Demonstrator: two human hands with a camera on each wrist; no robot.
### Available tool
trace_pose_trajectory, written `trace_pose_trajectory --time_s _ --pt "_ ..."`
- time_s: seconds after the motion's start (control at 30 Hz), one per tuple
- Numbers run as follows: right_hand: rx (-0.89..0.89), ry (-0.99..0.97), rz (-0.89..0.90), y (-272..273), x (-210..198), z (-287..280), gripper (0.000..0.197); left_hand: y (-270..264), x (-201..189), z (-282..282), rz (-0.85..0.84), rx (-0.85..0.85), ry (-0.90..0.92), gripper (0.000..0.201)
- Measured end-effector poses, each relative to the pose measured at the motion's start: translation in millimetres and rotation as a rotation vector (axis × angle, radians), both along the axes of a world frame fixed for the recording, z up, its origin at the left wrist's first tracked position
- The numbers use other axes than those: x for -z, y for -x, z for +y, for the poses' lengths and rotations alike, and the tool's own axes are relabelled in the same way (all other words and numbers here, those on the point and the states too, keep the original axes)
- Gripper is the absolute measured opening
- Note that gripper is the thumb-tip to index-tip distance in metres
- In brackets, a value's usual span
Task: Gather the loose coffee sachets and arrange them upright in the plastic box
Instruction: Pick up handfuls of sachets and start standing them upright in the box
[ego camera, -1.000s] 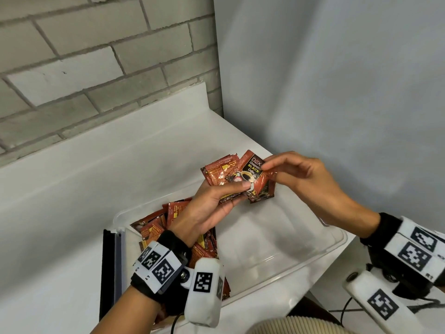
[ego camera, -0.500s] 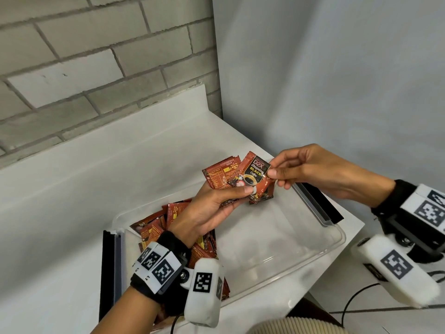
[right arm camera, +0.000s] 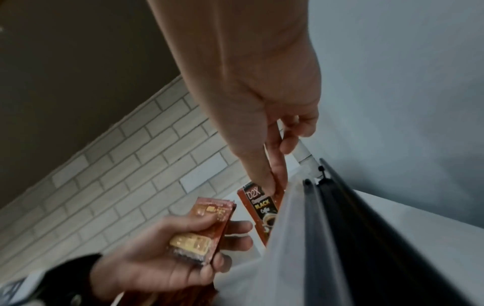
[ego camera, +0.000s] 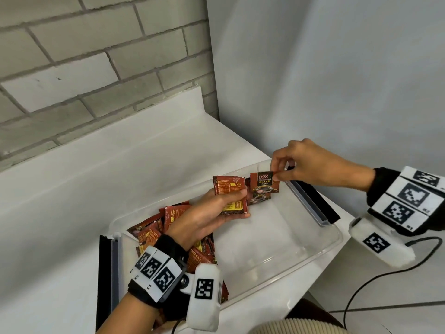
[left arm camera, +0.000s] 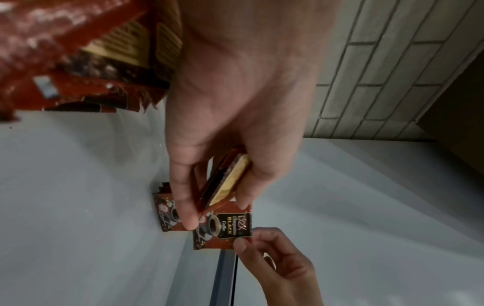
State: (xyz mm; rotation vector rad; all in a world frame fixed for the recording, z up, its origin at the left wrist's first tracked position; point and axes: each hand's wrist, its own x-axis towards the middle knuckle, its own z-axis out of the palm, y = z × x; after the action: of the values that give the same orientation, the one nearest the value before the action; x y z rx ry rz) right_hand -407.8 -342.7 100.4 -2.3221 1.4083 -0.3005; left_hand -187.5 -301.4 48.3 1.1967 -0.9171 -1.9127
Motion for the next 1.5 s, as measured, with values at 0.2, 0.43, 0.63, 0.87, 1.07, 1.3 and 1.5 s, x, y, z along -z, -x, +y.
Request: trace_pose_trajectory --time_s 0.2,0.43,0.63,0.87,1.07,1.3,1.5 --pt "-0.067 0.153 0.21 -12.1 19.0 0.3 0.014 0.3 2.3 0.8 -0.029 0.028 -0.088 0.008" --pt "-0.152 0.275 0.337 -16.4 25.7 3.3 0.02 3.1 3.5 2.9 -0.025 0.055 -0.123 0.007" --pt "-0.162 0.245 0.344 -16.9 26.6 1.6 0.015 2.9 2.4 3.0 -0.021 0.043 -0.129 0.007" --pt "-0.124 -0.042 0.135 -29.5 16.5 25.6 0.008 1.6 2.6 3.5 -0.013 0.054 -0.132 0.009" --pt "0.075 -0.672 0.048 -29.2 23.0 38.1 0.043 2.5 1.7 4.6 -0.002 0.069 -0.124 0.011" --pt "0.14 -0.833 -0.177 -35.0 26.1 39.9 0.041 5.0 4.3 5.4 0.004 0.076 -0.13 0.01" --pt "0.134 -0.879 -0.244 -38.9 19.6 42.1 0.05 5.3 4.4 4.9 0.011 0.08 -0.127 0.013"
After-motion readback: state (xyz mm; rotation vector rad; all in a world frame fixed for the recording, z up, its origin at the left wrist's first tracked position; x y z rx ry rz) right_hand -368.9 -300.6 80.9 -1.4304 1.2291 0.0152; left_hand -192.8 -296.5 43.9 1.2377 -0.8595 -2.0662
